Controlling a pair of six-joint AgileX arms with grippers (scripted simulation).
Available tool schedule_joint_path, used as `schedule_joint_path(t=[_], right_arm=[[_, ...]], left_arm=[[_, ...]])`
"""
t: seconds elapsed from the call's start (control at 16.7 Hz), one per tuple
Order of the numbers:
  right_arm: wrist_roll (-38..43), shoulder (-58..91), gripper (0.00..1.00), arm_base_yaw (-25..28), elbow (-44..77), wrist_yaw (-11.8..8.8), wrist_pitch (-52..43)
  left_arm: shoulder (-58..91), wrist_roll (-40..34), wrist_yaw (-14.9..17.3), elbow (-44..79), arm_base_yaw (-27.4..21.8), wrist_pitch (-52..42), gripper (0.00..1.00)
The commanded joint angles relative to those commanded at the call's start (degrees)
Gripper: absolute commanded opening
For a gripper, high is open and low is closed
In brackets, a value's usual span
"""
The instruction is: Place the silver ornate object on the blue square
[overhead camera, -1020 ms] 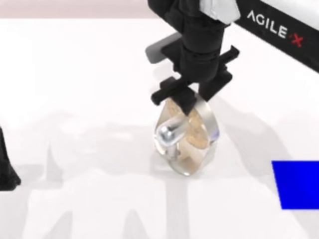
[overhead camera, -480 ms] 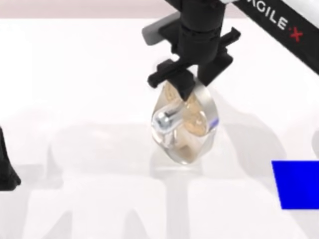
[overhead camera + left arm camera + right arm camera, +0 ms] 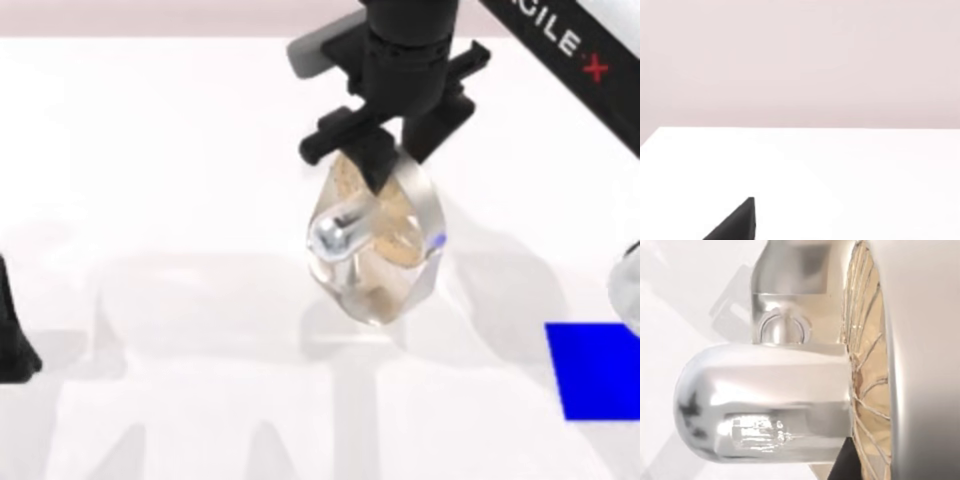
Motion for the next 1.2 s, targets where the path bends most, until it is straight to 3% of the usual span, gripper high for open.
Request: schedule_joint_path(t=[0.24,0.48,0.96,1.2], right_arm=[[1.84,-0.94,0.00,-1.08,-1.79,-0.15,0.26],[12.59,-5.49,0.00,-5.28,-11.90,-0.91,1.60],[53.09,-28.87,0.00,-16.86,-41.88,-3.76,13.52],[74.69,-42.28,0.00,-20.34,-56.23,-3.95,20.52]], left_arm=[[0.00,0.00,0.00,0.00,0.00,0.00,1.00],[0.00,0.00,0.00,0.00,0.00,0.00,1.00],[0.00,0.00,0.00,0.00,0.00,0.00,1.00],[0.00,0.00,0.00,0.00,0.00,0.00,1.00]])
